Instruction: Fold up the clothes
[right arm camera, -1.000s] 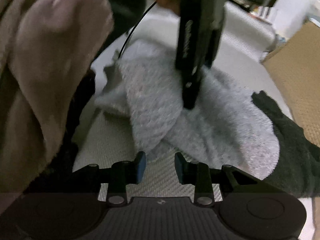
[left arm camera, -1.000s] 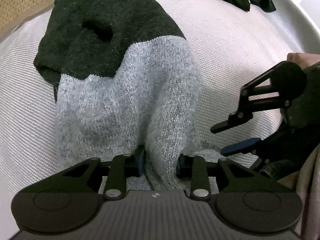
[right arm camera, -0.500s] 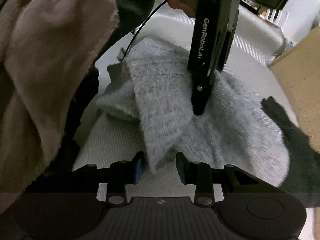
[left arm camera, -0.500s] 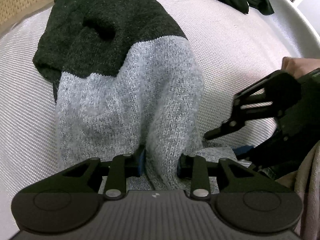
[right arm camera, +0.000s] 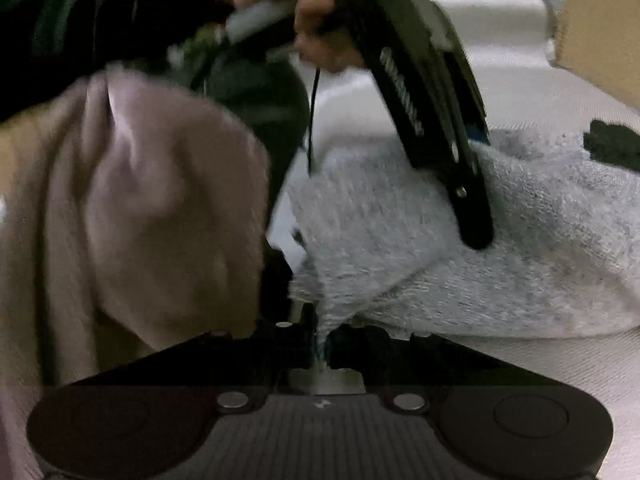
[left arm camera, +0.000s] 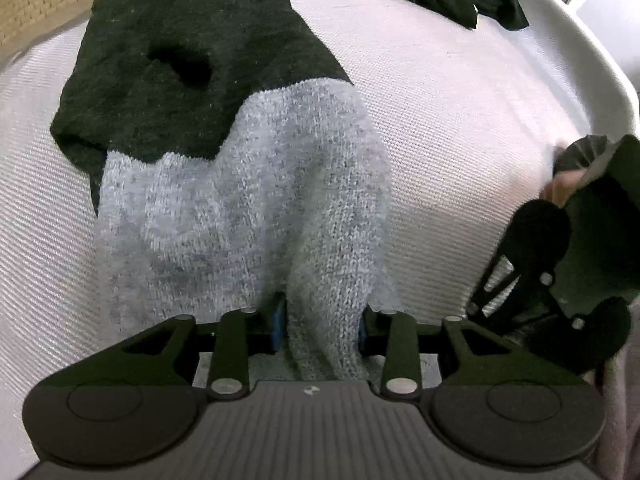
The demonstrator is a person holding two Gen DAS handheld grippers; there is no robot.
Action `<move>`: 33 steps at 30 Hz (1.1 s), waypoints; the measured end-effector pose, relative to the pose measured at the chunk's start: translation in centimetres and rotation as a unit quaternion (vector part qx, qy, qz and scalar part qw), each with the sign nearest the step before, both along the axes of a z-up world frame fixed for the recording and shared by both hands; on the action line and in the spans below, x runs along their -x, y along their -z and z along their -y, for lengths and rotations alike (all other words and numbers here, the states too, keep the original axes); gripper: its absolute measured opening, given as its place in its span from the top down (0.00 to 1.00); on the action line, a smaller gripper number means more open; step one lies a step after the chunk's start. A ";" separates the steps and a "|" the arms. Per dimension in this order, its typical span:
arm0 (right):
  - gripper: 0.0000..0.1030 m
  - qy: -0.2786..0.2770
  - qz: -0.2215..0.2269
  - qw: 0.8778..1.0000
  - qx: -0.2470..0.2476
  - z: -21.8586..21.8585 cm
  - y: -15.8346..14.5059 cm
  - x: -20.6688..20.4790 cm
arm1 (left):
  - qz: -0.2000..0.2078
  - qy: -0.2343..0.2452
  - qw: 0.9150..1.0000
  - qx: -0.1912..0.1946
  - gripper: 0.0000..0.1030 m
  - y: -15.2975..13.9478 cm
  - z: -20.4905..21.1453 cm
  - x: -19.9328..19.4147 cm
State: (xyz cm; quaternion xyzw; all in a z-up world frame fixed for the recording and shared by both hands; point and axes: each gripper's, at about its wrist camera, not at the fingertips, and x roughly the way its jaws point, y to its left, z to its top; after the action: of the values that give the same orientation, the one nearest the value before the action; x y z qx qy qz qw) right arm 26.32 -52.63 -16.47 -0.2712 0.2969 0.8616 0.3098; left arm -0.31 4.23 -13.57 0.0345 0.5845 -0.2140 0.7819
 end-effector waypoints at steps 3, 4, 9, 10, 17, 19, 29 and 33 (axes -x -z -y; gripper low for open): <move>0.90 0.008 -0.055 0.998 0.023 0.5 -0.2 -1.1 | 0.003 0.000 1.000 -0.002 0.63 0.0 0.3 0.1; 0.88 0.008 -0.062 0.998 0.031 0.7 -0.3 -1.4 | 0.003 0.000 1.000 -0.002 0.63 0.0 0.4 0.1; 0.79 0.011 -0.050 0.998 0.046 1.4 0.3 -1.9 | 0.002 0.003 1.000 -0.004 0.61 0.4 1.0 0.1; 0.70 0.009 -0.049 0.997 0.052 1.4 0.5 -1.7 | 0.002 0.002 1.000 -0.005 0.61 0.4 1.1 0.1; 0.68 0.019 0.004 0.998 0.060 1.7 0.8 -2.7 | 0.014 0.013 1.000 -0.019 0.57 0.4 2.2 0.9; 0.68 0.034 0.043 0.997 0.049 1.8 1.1 -3.1 | 0.018 0.020 0.999 -0.031 0.56 0.5 2.3 1.0; 0.66 0.024 0.116 0.992 -0.039 1.4 2.3 0.1 | 0.018 -0.002 1.000 -0.024 0.58 0.4 2.5 1.2; 0.65 0.003 0.103 0.994 -0.048 0.5 3.1 1.9 | 0.019 -0.007 1.000 -0.022 0.58 0.1 2.9 1.4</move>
State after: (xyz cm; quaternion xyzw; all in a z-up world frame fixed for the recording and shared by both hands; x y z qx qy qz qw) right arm 24.42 -53.09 -19.53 -0.3424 0.2224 0.8414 0.3540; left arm -1.73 1.34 -13.69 0.0518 0.5746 -0.1946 0.7933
